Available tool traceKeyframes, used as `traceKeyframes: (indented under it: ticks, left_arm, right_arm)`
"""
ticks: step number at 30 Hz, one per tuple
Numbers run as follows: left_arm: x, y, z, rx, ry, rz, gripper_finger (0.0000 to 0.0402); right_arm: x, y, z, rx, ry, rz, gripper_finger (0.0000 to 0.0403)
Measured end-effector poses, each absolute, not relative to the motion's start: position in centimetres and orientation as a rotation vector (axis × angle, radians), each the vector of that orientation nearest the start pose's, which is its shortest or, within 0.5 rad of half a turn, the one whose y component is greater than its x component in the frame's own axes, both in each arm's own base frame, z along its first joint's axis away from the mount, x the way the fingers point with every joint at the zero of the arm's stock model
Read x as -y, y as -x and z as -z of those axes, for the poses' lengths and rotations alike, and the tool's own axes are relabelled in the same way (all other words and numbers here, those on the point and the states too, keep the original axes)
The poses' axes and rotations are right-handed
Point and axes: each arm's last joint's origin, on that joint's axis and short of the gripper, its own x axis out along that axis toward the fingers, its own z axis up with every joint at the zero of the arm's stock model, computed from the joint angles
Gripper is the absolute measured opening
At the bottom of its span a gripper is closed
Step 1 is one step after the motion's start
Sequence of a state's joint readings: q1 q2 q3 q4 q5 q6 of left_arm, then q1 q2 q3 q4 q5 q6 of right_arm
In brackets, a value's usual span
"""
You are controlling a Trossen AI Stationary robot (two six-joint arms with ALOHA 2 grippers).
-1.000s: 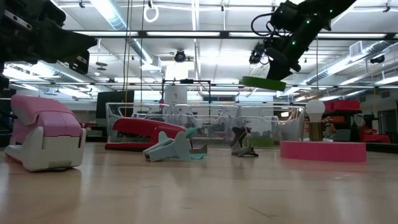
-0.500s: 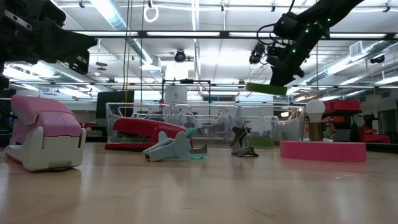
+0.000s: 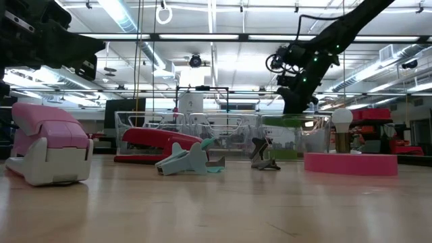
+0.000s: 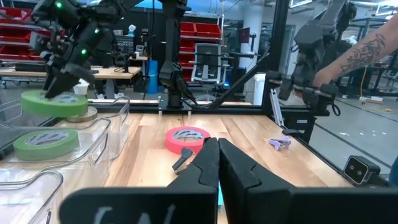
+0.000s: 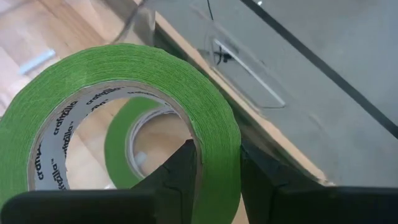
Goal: Pick and place Stapler, Stapler remover, tape
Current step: Put the green tape into the right transparent bin
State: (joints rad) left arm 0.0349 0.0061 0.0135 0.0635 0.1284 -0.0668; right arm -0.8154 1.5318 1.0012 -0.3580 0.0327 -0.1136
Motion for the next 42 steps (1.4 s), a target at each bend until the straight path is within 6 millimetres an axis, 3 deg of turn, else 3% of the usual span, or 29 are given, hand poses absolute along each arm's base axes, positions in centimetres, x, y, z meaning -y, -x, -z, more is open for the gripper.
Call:
traceKeyframes:
  ticks: [12,42]
  left_arm:
    - [0.0,-9.7,-17.4,0.068,0.061,0.096,0.0003]
    - [0.0,-9.7,-17.4,0.068,0.061,0.096,0.0003]
  right_arm:
    - [24.8,-21.9,-19.4,-0.891,-0.271,0.772,0.0100]
    - [25.6,-21.7,-19.5,-0.844,-0.268,0.802,0.0100]
